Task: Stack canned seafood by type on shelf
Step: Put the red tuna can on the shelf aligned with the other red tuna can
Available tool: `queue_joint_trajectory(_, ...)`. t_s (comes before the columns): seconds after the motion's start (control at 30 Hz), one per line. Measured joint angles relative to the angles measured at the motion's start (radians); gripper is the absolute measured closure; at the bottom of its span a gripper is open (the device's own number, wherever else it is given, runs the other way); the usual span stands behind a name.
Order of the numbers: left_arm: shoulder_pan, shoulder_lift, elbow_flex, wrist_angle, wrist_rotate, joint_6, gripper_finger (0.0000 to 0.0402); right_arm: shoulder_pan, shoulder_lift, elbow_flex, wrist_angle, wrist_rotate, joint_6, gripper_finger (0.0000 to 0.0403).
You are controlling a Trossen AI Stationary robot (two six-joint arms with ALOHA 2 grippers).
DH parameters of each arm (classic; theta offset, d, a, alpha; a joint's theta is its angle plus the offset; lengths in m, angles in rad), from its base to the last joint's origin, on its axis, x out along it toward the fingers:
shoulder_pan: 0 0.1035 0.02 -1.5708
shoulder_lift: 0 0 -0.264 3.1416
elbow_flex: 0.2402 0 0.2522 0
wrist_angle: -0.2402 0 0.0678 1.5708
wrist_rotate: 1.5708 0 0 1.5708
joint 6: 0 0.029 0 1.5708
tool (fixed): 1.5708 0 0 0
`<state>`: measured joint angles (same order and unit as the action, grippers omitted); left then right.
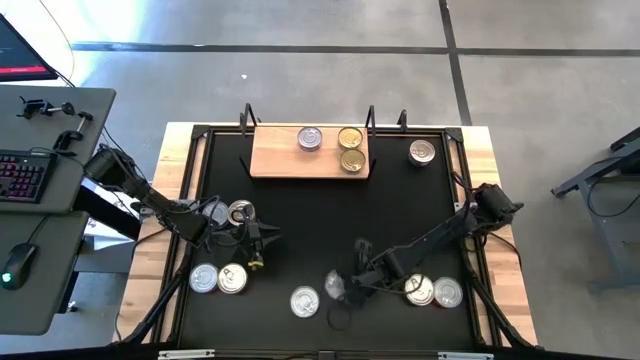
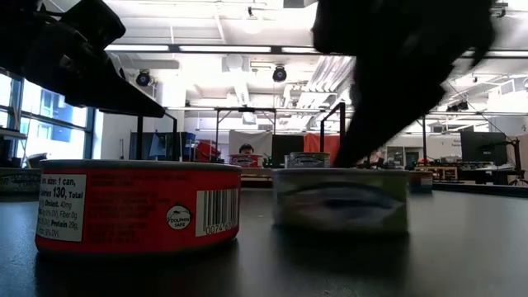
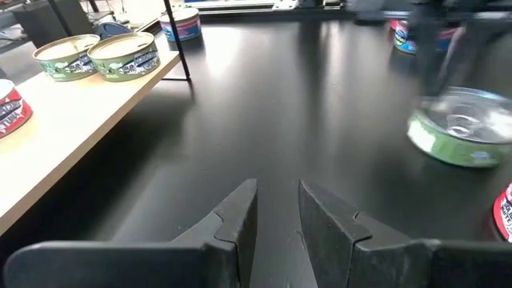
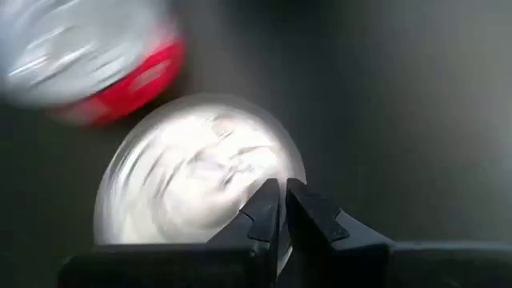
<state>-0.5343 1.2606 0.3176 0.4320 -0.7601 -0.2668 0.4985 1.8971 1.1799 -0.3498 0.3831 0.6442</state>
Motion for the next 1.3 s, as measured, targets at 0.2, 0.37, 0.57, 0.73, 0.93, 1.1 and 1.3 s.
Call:
queue_joint_trajectory(0.2,0.0,0.0,0.0,0.0,0.0,0.0,0.0317,-0.058,0.0,0.019,-0.028,0.227,0.001,0.0385)
queue_joint_trajectory(0.37,0.0,0.0,0.0,0.0,0.0,0.0,0.0317,-0.066,0.0,0.091,-0.076,0.227,-0.048,0.0385)
queue_joint_trajectory(0.57,0.0,0.0,0.0,0.0,0.0,0.0,0.0317,-0.04,0.002,0.132,0.098,-0.121,-0.196,0.0385)
queue_joint_trajectory(0.73,0.0,0.0,0.0,-0.001,0.0,0.0,0.0317,-0.023,0.089,0.117,0.371,-0.414,-0.295,0.0385)
queue_joint_trajectory(0.93,0.0,0.0,0.0,-0.001,-0.001,0.0,0.0317,-0.065,0.197,0.115,0.465,-0.453,-0.308,0.0385)
queue_joint_trajectory(1.1,0.0,0.0,0.0,0.0,-0.001,0.003,0.0317,-0.108,0.182,0.118,0.352,-0.316,-0.348,0.0385)
queue_joint_trajectory(1.3,0.0,0.0,-0.001,0.0,-0.001,0.008,0.0317,-0.137,0.101,0.114,0.296,0.11,-0.411,0.0385)
